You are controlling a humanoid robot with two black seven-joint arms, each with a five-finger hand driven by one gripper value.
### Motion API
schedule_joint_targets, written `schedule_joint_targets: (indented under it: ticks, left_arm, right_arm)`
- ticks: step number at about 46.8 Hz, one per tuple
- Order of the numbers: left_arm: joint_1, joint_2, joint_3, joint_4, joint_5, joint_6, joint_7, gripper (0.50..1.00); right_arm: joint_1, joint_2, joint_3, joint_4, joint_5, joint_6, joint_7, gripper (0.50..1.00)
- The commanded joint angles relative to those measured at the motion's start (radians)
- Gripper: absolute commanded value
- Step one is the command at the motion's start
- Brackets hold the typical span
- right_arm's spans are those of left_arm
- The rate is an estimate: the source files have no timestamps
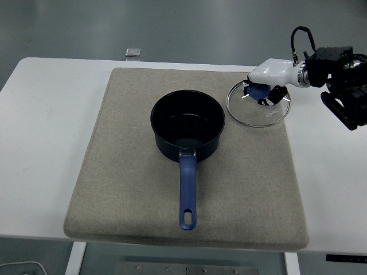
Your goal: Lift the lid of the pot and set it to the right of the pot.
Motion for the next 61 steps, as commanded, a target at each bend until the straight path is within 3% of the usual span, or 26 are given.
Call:
schedule_joint_targets:
  ticks: [1, 41, 42, 44, 45, 50, 61]
  left_arm:
    - [0.0, 0.0, 0.001, 0.001, 0.0, 0.0, -0.001, 1.0]
    - [0.0, 0.0, 0.001, 0.001, 0.0, 0.0, 0.0, 1.0]
    - [0.0, 0.0, 0.001, 0.001, 0.0, 0.0, 0.0, 1.0]
    - [0.0, 0.0, 0.001, -0.001, 0.0, 0.0, 0.0, 1.0]
    - [0.0, 0.0, -0.001, 0.001, 0.0, 0.0, 0.0, 1.0]
    - [0.0, 0.0, 0.001, -0.001, 0.0, 0.0, 0.0, 1.0]
    - [0.0, 0.0, 0.001, 0.001, 0.0, 0.0, 0.0, 1.0]
  right_arm:
    - [-0.003, 0.0, 0.006, 0.0, 0.0, 0.0, 0.0, 0.5]
    - [-0.009, 0.025, 0.012, -0.001, 0.054, 0.004, 0.0, 0.5]
    - [-0.011, 0.025, 0.012, -0.001, 0.055, 0.006, 0.0, 0.549]
    - [-0.016, 0.023, 0.012, -0.001, 0.061, 0.007, 0.0, 0.771]
    - [-0.017, 0.023, 0.012, -0.001, 0.066, 0.007, 0.0, 0.827]
    - [-0.019, 0.022, 0.006, 0.0, 0.104, 0.01, 0.0, 0.901]
    - [-0.017, 0.022, 0.002, -0.001, 0.129, 0.01, 0.0, 0.903]
